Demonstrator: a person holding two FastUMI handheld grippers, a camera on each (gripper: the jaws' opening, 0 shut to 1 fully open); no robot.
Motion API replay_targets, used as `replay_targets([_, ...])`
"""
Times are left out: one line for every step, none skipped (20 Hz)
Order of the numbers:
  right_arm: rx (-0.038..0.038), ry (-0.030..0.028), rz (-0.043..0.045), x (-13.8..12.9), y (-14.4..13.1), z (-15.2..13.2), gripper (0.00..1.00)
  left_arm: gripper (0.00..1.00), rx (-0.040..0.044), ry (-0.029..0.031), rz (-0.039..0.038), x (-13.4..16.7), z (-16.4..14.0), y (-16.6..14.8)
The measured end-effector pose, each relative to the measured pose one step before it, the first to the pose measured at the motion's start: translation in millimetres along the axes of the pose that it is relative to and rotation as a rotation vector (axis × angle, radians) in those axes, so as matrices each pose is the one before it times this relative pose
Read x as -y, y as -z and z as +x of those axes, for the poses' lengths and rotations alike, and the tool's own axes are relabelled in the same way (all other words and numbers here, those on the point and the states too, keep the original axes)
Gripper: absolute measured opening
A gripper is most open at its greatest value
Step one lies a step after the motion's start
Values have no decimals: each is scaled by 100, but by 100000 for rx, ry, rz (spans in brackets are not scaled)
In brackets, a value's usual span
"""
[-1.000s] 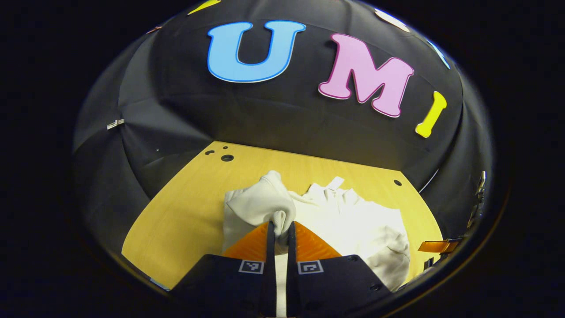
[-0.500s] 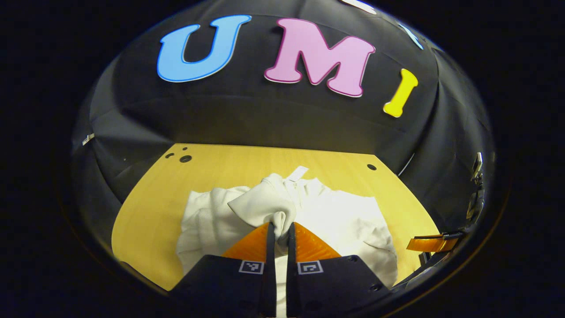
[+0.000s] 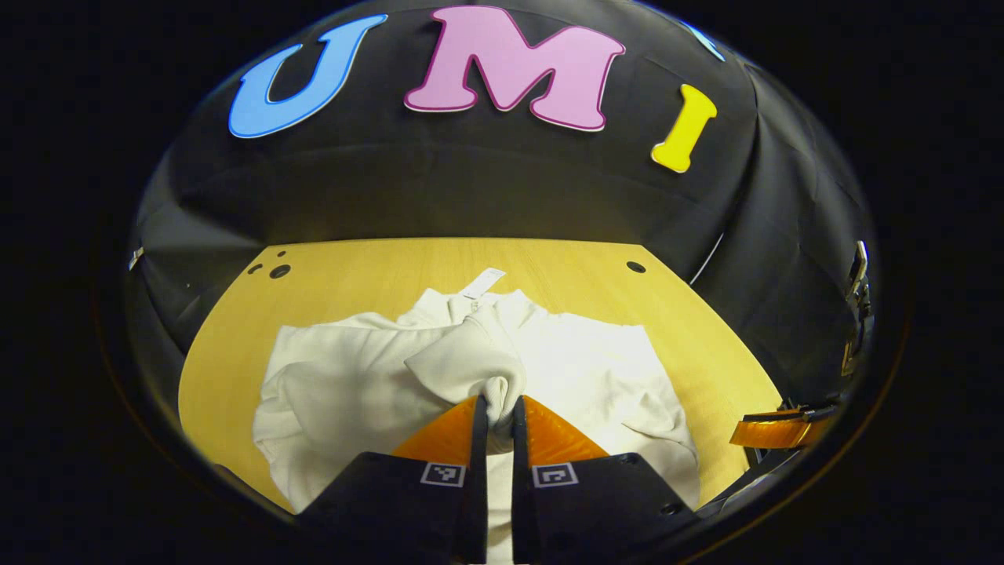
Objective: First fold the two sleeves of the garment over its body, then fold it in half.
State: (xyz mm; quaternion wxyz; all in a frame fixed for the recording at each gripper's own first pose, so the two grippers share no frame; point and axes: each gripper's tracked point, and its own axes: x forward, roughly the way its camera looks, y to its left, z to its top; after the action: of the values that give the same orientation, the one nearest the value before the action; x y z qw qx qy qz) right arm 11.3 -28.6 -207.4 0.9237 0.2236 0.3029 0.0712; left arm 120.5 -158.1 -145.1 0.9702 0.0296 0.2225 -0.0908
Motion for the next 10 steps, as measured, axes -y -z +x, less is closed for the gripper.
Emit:
replay_targets([-171,-325,664,156,-43,61,54,21,-1109,501,1112,489,441,291])
replay_targets([-82,-168,525,195,-60,116,54,18,-1426,664,591,491,620,417])
replay_targets([-116,-161,500,188,-80,117,54,18,-1321,882,117,593,310,388])
replay_targets([-153,-114,422,170,-55,127,54,19,-1886,1261,-303,451,439,479])
replay_targets([-182,-251,240,115,-24,72,54,20,-1705,619,-535,361,323,434])
replay_targets([-35,-317,157,127,-26,105,54,23,-1208,399,-567,390,354,351])
replay_targets([109,-671,344,-47,6,224,54,25,-412,897,-583,500,256,149])
replay_targets([260,-690,470,-15,-67,290,54,30,-160,152,-44,278,274,65])
replay_targets([121,-36,295,223,-56,-49,54,27,133,292,952,379,25,-51])
replay_targets([-134,-24,319,207,-5,-48,54,46,-5,-40,1498,322,156,212])
